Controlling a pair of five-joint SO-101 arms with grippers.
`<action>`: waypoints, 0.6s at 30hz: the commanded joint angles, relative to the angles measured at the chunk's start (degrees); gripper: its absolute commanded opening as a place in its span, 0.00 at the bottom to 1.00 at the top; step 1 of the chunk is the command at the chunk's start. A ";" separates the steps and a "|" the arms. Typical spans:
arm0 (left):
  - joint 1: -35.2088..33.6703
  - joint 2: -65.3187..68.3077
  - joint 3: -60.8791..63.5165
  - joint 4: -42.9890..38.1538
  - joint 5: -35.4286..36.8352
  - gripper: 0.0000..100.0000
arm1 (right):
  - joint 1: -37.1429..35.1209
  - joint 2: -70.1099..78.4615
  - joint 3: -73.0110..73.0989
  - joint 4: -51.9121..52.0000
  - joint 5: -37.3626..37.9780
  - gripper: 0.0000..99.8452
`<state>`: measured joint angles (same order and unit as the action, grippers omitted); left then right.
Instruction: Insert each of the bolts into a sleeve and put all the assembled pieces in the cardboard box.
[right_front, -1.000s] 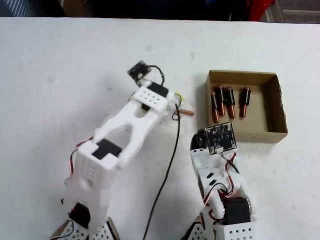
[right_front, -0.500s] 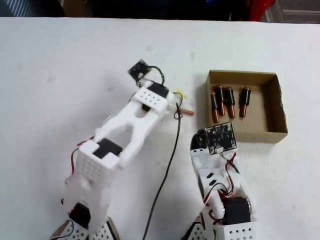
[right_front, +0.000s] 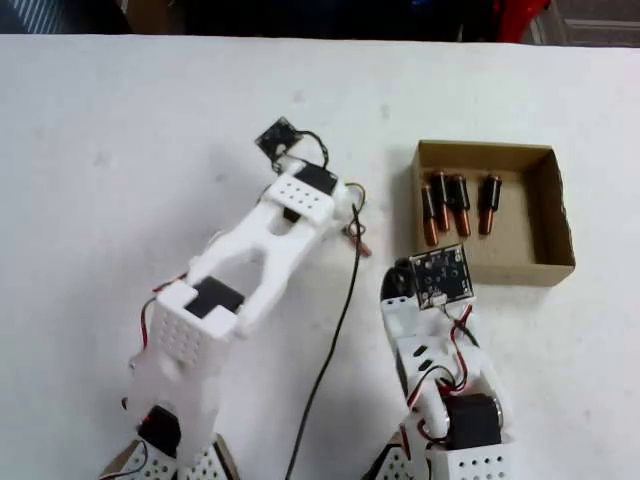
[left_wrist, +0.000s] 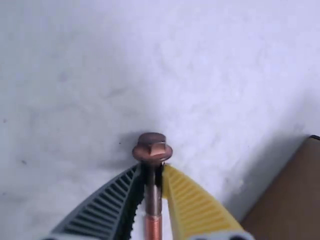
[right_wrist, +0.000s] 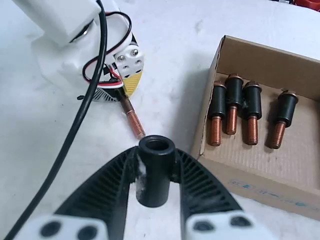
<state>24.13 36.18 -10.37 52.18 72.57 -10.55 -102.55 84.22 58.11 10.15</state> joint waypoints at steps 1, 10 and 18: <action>-0.84 -0.57 -0.79 -0.26 0.26 0.08 | 0.31 -0.66 -0.53 -1.54 -0.44 0.02; -1.80 -0.66 1.23 2.29 -8.97 0.08 | 0.40 -0.66 -0.53 -1.54 -0.44 0.02; -5.49 -0.57 1.76 3.43 -8.97 0.08 | 0.31 -0.66 -0.53 -1.54 -0.44 0.02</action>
<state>21.67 35.91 -9.23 54.02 64.13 -10.55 -102.55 84.22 58.11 10.15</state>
